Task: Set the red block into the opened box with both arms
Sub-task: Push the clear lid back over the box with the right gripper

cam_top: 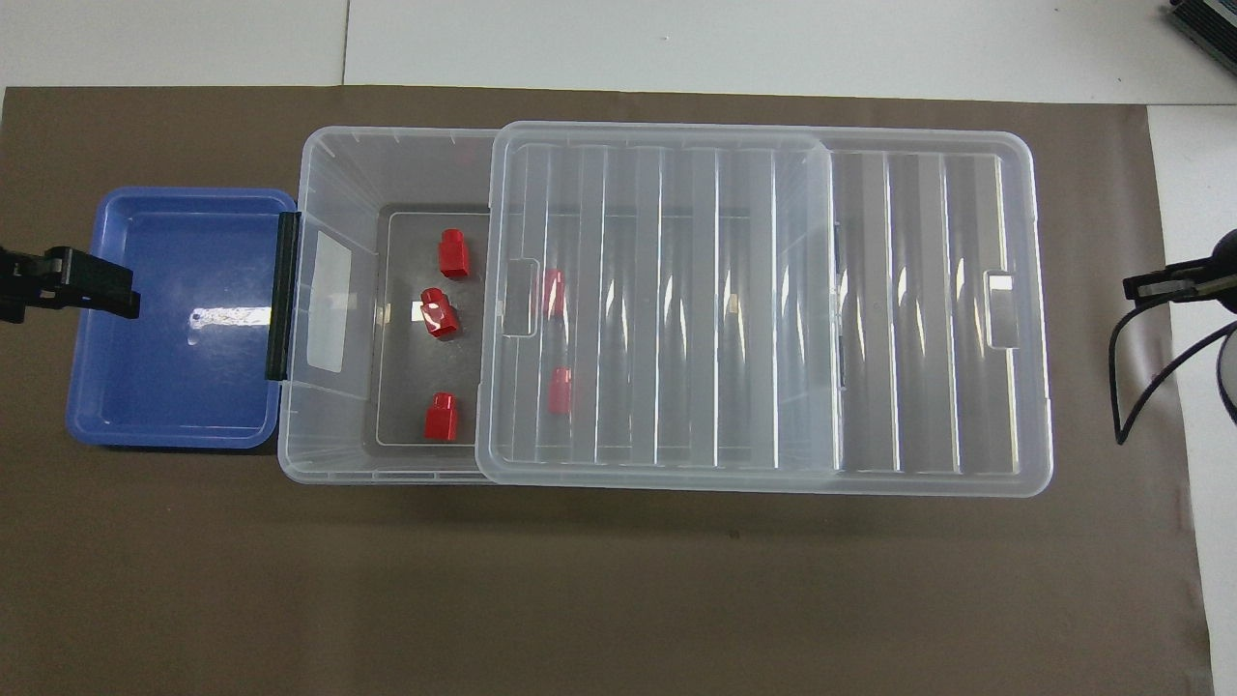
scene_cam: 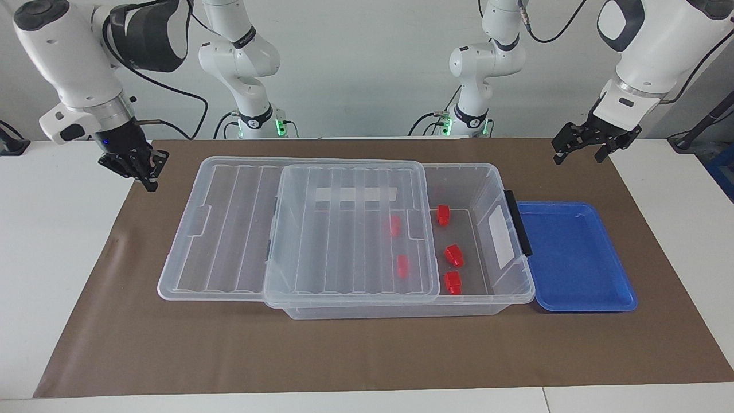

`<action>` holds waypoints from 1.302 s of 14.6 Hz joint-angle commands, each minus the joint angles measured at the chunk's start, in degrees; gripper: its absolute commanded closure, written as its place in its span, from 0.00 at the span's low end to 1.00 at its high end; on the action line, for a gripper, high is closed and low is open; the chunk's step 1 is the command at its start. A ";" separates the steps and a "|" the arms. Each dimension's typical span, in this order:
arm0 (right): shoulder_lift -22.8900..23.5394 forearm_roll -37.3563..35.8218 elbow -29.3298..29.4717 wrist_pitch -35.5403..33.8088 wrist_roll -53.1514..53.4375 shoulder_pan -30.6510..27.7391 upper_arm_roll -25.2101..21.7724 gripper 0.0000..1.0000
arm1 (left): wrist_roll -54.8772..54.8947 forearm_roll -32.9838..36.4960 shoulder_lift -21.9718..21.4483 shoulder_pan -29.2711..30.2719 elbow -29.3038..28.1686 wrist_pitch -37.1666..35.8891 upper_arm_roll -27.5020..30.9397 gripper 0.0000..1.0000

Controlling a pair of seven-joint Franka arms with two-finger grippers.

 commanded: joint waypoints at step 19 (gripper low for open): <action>6.55 11.26 -0.54 6.86 7.99 8.44 1.19 1.00 | -0.03 -0.36 -0.39 -0.20 -1.16 -0.50 -0.21 0.00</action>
